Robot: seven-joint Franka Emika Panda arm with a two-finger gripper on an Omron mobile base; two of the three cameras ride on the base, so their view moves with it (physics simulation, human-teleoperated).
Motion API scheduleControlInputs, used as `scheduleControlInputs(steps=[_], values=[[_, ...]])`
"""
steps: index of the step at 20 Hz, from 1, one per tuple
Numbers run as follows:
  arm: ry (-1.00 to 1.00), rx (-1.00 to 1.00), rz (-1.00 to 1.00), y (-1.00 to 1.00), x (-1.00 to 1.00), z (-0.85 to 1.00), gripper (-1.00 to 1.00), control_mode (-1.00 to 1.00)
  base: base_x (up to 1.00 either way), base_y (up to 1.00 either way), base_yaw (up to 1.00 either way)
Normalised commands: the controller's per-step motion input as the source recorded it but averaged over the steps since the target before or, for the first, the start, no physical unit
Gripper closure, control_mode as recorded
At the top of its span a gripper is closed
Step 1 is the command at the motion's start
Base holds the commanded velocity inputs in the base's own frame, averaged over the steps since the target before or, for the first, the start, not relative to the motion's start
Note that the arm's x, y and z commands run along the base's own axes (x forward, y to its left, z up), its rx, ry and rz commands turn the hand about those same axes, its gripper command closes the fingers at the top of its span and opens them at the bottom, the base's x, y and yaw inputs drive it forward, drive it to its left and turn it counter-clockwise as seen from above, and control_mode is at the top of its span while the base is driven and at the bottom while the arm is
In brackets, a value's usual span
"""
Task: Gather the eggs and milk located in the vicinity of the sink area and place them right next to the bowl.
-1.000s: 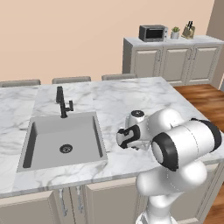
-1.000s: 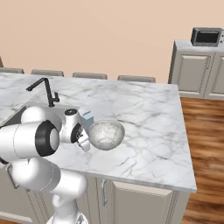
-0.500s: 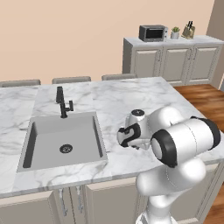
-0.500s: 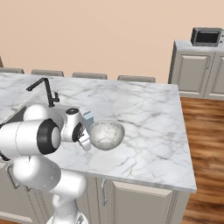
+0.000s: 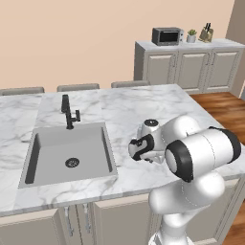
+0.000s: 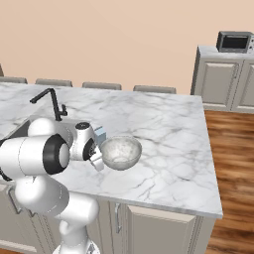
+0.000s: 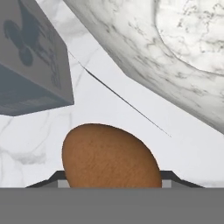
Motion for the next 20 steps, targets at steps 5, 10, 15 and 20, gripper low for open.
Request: scheduleControlInputs(steps=[5, 10, 15, 20], values=[[0.00, 0.00, 0.00, 0.00, 0.00, -0.01, -1.00, -1.00, 0.00, 0.00, 0.00], [0.00, 0.00, 0.00, 0.00, 0.00, 0.00, -1.00, -1.00, 0.00, 0.00, 0.00], [0.00, 0.00, 0.00, 0.00, 0.00, 0.01, -1.00, -1.00, 0.00, 0.00, 0.00], [0.00, 0.00, 0.00, 0.00, -0.01, 0.10, -1.00, -1.00, 0.00, 0.00, 0.00]])
